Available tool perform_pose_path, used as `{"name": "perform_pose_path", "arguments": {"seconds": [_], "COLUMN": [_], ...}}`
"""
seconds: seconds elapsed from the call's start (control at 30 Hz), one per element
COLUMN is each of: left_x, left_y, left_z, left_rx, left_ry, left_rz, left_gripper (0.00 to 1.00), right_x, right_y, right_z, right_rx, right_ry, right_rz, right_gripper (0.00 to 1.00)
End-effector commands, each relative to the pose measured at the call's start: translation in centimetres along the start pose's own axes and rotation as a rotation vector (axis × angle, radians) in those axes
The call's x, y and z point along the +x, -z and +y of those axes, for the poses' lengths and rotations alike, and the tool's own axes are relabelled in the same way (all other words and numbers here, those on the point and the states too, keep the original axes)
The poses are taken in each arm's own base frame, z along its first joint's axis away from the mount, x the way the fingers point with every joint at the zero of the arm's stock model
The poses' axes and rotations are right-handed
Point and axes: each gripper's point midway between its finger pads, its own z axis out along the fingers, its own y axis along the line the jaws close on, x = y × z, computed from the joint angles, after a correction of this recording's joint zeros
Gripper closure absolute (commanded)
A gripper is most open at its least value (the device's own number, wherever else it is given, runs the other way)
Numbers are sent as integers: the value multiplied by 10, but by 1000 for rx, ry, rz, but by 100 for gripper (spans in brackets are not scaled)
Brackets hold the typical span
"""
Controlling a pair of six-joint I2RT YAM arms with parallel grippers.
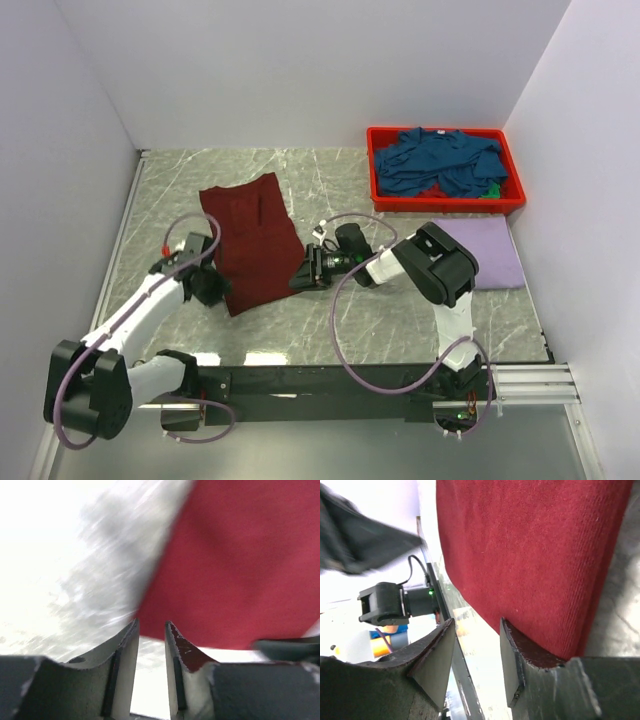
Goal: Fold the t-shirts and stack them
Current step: Fold the tshirt
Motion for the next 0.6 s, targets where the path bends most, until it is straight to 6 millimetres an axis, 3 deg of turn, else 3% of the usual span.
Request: {"name": "perform_pose_path", "arguments": {"seconds": [0.0,0.17,0.2,0.3,0.47,0.57], "left_x": [-51,-83,-92,-101,-102,-96], "left_y": [23,20,14,-6,-50,-76], "left_z": [-52,-106,-123,-149,-174,-176], "left_rx": [89,148,159,160,85,48], "left_ry": [-73,-178,-187,-229,-300,-318], "left_rz": [-159,-205,-212,-202,-164,-131], "left_gripper": [66,66,65,66,66,67], "right_x": [-11,-30,-32,-39,-43,-39], "right_y": [11,15,14,10,5,7], "right_z": [8,26,25,18,-6,-25], "right_rx": [22,23,28,49,86,121], "right_ry": [80,131,140,130,89,48], "right_rz": [-40,-69,-70,-77,-84,-92], "right_gripper": [51,52,52,52,51,52]}}
